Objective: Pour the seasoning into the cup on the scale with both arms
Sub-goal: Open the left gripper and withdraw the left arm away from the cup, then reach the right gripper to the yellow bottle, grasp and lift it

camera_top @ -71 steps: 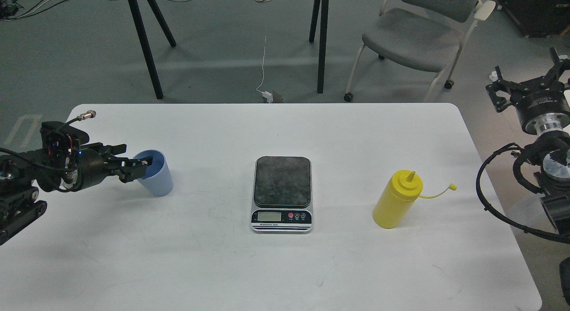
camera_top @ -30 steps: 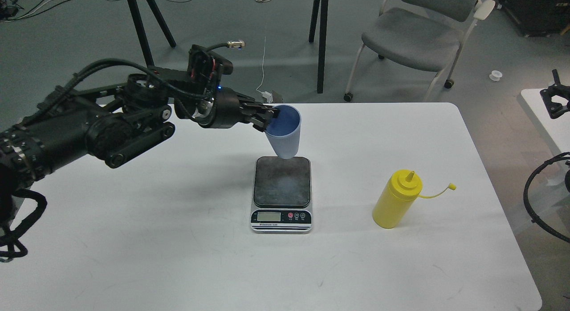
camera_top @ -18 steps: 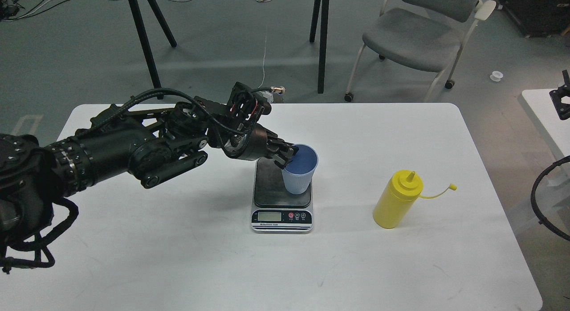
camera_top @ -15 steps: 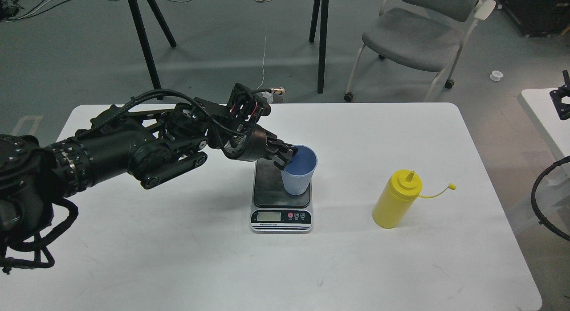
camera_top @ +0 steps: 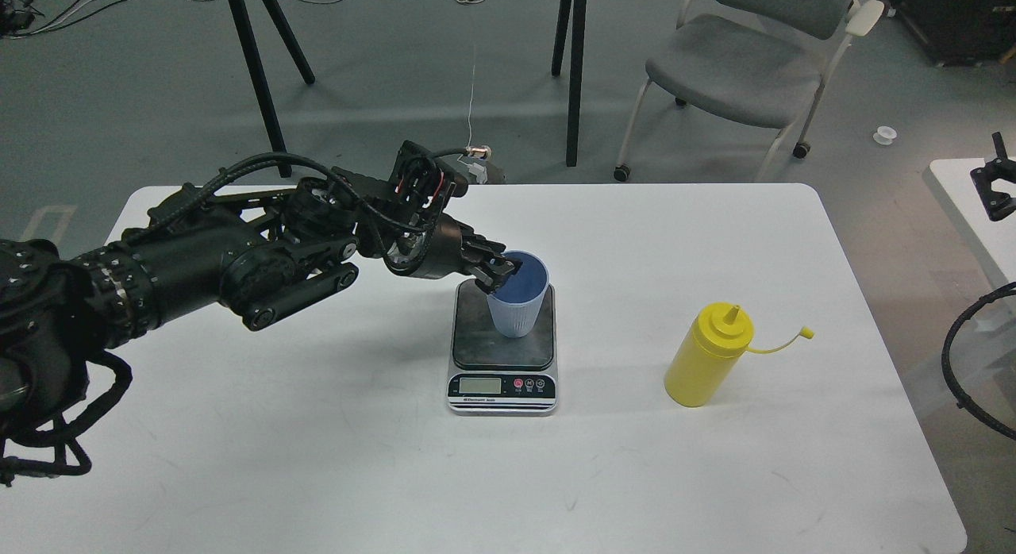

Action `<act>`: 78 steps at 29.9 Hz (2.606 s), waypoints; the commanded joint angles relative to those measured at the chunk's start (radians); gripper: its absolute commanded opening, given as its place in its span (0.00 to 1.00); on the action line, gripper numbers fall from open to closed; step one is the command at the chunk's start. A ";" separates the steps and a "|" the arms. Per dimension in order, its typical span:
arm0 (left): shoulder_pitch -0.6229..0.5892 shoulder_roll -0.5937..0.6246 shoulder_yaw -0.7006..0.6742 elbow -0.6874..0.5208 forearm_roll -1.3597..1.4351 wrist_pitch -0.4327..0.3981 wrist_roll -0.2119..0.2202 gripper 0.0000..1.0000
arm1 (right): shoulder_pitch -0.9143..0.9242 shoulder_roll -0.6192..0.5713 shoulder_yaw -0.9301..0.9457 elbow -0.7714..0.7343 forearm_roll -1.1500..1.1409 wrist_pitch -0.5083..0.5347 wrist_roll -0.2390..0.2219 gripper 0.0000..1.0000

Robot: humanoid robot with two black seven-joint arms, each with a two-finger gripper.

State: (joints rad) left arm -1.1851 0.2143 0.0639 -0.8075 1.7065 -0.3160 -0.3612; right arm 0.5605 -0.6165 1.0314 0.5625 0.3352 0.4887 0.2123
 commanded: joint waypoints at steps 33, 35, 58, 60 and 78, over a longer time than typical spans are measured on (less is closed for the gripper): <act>0.113 0.287 -0.627 0.051 -1.787 -0.123 0.096 0.99 | -0.866 0.265 0.045 0.895 -0.047 0.000 -0.017 1.00; 0.127 0.290 -0.668 0.086 -1.887 -0.143 0.125 0.99 | -0.864 0.316 0.044 0.889 -0.064 0.000 -0.017 1.00; 0.182 0.295 -0.684 0.129 -1.932 -0.173 0.131 0.99 | -0.752 0.475 0.042 0.640 -0.197 0.000 0.035 0.95; 0.182 0.300 -0.684 0.129 -1.932 -0.173 0.130 0.99 | -0.737 0.489 0.042 0.637 -0.206 0.000 0.045 0.93; 0.182 0.321 -0.682 0.125 -1.932 -0.173 0.128 0.99 | -0.608 0.515 0.048 0.501 -0.245 0.000 0.137 0.67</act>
State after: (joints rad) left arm -1.0032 0.5363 -0.6192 -0.6801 -0.2255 -0.4888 -0.2318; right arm -0.0685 -0.1044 1.0826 1.0835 0.0900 0.4887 0.3394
